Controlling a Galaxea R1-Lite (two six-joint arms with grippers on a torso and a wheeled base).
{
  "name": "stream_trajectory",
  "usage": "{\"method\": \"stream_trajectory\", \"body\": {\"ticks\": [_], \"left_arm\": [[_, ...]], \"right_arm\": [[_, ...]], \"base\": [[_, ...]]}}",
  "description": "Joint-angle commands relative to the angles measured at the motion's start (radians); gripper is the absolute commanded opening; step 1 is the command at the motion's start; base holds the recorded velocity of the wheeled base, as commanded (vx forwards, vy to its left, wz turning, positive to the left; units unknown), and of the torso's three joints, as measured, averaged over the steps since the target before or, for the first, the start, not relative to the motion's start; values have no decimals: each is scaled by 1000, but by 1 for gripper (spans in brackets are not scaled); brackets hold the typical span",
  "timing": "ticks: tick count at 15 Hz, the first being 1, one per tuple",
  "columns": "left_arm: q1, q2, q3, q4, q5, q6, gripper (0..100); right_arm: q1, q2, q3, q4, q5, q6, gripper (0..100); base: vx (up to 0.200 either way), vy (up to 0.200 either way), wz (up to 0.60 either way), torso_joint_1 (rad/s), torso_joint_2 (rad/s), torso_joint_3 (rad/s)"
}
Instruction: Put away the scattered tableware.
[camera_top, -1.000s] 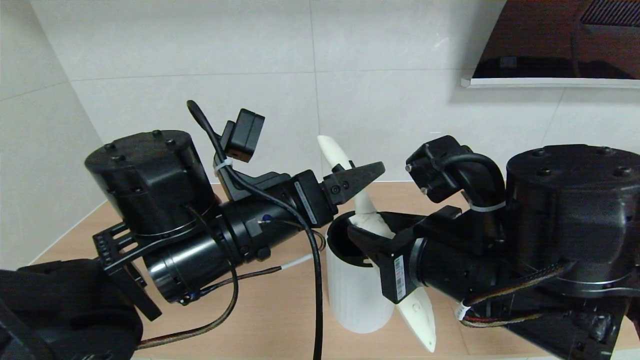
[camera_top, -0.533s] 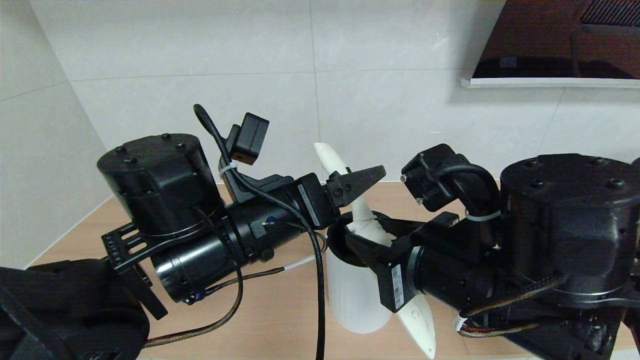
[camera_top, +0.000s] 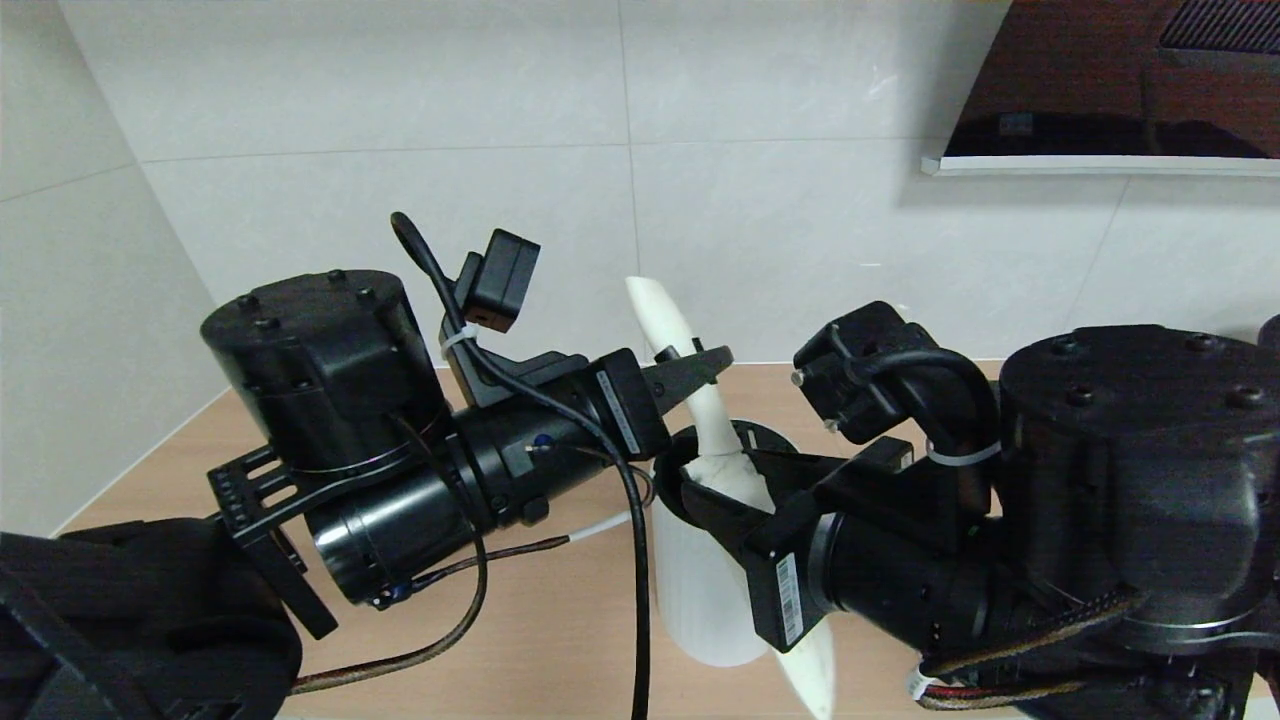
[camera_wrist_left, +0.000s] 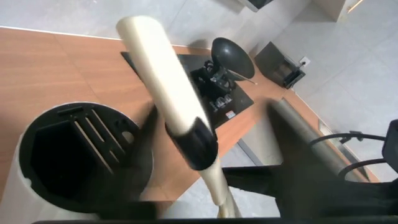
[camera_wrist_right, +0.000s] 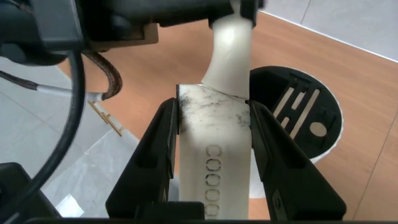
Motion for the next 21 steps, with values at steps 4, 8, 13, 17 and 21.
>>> {"method": "stream_trajectory", "body": {"ticks": [4, 8, 13, 17, 21], "left_arm": [[1, -3, 2, 2, -1, 1, 0], [1, -12, 0, 2, -1, 9, 0], [22, -63, -3, 0, 2, 59, 0], [93, -145, -14, 0, -4, 124, 0], [125, -153, -9, -77, -50, 151, 0]], "right_arm": [[1, -1, 0, -1, -3, 0, 0], [1, 3, 0, -25, -11, 0, 0], [1, -1, 6, -67, -14, 0, 100], [-13, -60, 21, -98, -15, -7, 100], [-65, -85, 27, -98, -17, -40, 100]], "base": [[0, 0, 0, 0, 0, 0], [0, 0, 0, 0, 0, 0], [0, 0, 0, 0, 0, 0], [0, 0, 0, 0, 0, 0], [0, 0, 0, 0, 0, 0]]}}
